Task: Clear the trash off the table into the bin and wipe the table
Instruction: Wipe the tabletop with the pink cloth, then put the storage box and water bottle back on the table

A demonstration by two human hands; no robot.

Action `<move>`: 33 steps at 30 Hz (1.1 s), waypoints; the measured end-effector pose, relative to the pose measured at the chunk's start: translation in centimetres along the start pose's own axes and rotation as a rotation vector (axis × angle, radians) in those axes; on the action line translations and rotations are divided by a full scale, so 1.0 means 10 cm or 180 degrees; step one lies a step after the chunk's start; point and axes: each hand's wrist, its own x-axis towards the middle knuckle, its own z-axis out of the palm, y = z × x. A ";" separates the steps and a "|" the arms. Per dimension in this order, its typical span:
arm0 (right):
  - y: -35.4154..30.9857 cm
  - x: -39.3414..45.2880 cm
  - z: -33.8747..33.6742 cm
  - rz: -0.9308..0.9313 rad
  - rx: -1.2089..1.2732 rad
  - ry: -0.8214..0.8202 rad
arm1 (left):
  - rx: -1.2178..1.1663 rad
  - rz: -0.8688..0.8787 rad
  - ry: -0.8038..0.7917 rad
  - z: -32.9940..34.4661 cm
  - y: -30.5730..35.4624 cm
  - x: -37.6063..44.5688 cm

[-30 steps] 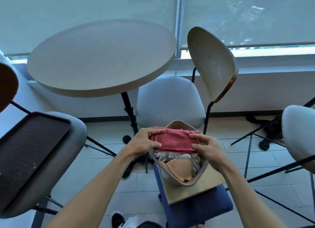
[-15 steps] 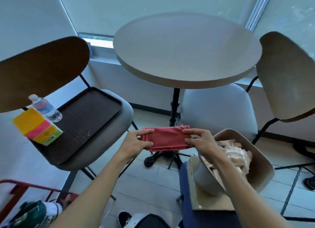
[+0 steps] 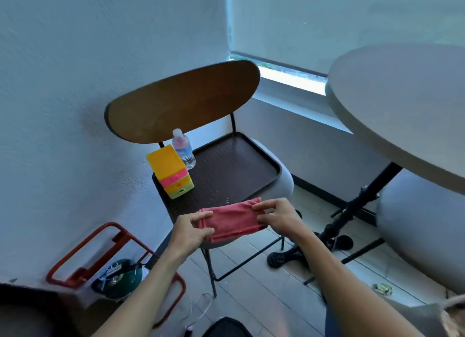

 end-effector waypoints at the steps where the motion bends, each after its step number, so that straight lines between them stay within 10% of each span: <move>1: -0.07 0.08 0.10 -0.0026 -0.0090 -0.0026 | 0.0037 -0.0039 0.0094 -0.08 -0.06 0.04; 33: -0.68 1.73 1.11 -0.0326 -0.1871 -0.0850 | 0.0525 -0.0586 0.0890 -0.52 -0.55 1.00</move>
